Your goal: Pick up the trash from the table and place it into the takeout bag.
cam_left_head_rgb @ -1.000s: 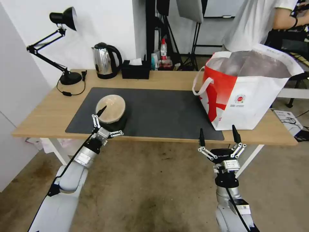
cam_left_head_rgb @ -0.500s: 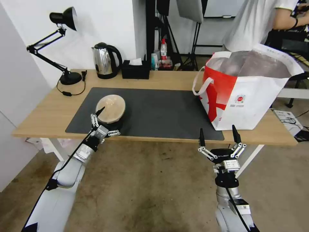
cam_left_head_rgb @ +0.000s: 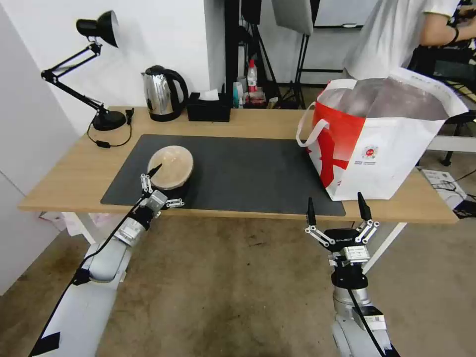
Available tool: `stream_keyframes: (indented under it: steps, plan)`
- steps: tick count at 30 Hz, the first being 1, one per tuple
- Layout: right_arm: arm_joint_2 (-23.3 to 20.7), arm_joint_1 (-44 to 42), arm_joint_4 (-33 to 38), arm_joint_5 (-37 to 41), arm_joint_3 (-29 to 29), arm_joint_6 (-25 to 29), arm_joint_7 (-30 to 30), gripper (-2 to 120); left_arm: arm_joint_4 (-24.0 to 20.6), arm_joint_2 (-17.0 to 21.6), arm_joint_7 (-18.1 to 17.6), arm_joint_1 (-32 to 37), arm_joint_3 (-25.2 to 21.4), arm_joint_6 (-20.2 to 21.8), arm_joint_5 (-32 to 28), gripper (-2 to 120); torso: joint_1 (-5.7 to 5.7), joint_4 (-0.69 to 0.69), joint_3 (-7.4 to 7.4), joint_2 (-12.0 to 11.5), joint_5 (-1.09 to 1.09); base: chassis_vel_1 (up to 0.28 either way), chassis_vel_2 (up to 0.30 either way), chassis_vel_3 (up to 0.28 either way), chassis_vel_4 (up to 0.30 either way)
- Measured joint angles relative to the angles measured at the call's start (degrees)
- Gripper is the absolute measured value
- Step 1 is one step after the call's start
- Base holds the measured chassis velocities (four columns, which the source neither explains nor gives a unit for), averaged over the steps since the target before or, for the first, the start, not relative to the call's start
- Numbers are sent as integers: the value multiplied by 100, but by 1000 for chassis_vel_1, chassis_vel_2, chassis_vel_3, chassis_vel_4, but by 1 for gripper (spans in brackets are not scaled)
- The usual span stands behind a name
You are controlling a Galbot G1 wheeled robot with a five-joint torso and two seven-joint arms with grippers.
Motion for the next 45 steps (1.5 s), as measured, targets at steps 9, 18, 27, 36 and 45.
stream_keyframes:
  steps: [9, 18, 27, 36, 45]
  plan:
    - [0, 0, 0, 0, 0, 0, 0, 100, 202, 78, 9, -176, 102, 38, -2, 100, 0, 0, 0, 0, 0, 0, 0, 0, 0]
    - [0, 0, 0, 0, 0, 0, 0, 100, 289, 140, 22, -213, 119, 130, -5, 100, 0, 0, 0, 0, 0, 0, 0, 0, 0]
    - [0, 0, 0, 0, 0, 0, 0, 100, 317, 160, 23, -233, 119, 136, -17, 83, 0, 0, 0, 0, 0, 0, 0, 0, 0]
    - [0, 0, 0, 0, 0, 0, 0, 100, 300, 202, 21, -222, 97, 134, -39, 54, 0, 0, 0, 0, 0, 0, 0, 0, 0]
    - [0, 0, 0, 0, 0, 0, 0, 100, 216, 242, 16, -170, 52, 121, -66, 16, 0, 0, 0, 0, 0, 0, 0, 0, 0]
